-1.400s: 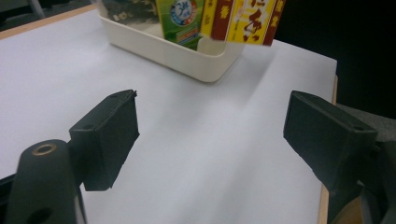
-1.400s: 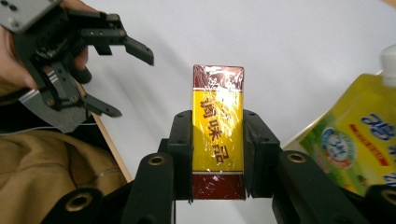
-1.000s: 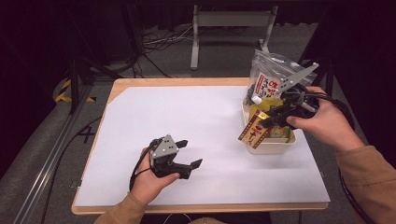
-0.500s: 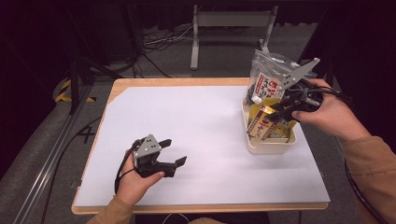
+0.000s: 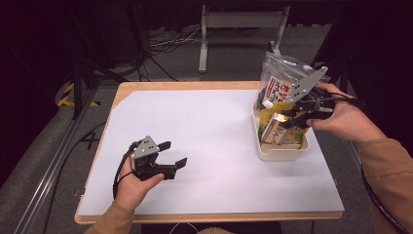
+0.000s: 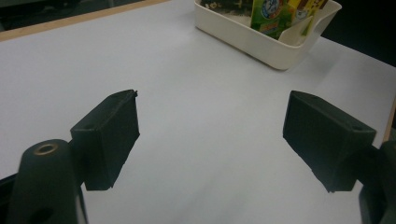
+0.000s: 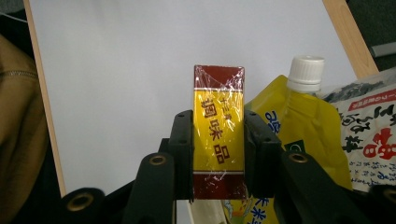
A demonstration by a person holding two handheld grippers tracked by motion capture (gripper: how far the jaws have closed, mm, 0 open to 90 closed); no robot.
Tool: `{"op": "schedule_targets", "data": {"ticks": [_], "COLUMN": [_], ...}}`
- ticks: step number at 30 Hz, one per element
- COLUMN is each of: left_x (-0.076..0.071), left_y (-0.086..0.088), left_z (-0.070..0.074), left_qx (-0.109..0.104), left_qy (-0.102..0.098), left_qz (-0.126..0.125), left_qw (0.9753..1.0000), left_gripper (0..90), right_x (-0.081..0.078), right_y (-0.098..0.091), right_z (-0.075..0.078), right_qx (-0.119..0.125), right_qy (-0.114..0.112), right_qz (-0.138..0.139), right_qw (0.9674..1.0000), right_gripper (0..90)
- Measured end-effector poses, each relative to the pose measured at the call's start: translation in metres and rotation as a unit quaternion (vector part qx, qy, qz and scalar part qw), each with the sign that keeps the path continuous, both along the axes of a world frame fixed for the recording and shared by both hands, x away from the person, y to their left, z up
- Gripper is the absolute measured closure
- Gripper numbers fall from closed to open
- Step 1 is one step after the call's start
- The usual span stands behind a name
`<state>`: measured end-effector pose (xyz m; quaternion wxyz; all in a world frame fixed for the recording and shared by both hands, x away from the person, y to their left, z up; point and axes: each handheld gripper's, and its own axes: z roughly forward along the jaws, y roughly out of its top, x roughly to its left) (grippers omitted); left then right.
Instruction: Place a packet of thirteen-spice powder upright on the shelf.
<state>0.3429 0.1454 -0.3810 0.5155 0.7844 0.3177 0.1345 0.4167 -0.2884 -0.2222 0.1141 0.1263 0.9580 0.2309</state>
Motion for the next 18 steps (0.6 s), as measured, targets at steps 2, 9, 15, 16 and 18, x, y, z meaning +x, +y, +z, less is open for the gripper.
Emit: {"op": "schedule_targets", "data": {"ticks": [2, 9, 15, 16, 18], "left_x": [0.0, 0.001, 0.001, 0.001, 0.001], "left_y": [0.001, 0.004, 0.003, 0.003, 0.003], "left_z": [0.001, 0.002, 0.002, 0.002, 0.002], "left_qx": [0.001, -0.002, -0.003, -0.003, -0.003], "left_qy": [0.0, 0.001, 0.004, 0.005, 0.005], "left_qz": [0.0, 0.002, 0.001, 0.001, 0.0], "left_qw": [1.0, 1.0, 1.0, 1.0, 1.0], "left_gripper": [19.1, 19.1, 19.4, 19.4, 19.4], "right_x": [0.0, 0.002, 0.004, 0.004, 0.005], "right_y": [0.0, 0.0, 0.001, 0.001, 0.0], "right_z": [-0.001, -0.009, -0.015, -0.016, -0.018], "right_qx": [-0.003, -0.014, -0.023, -0.024, -0.032], "right_qy": [0.0, 0.002, 0.009, 0.011, 0.012], "right_qz": [0.001, 0.028, 0.04, 0.043, 0.047], "right_qw": [1.0, 0.9995, 0.9989, 0.9987, 0.9983], "right_gripper": [68.5, 68.5, 68.4, 68.4, 68.3]}}
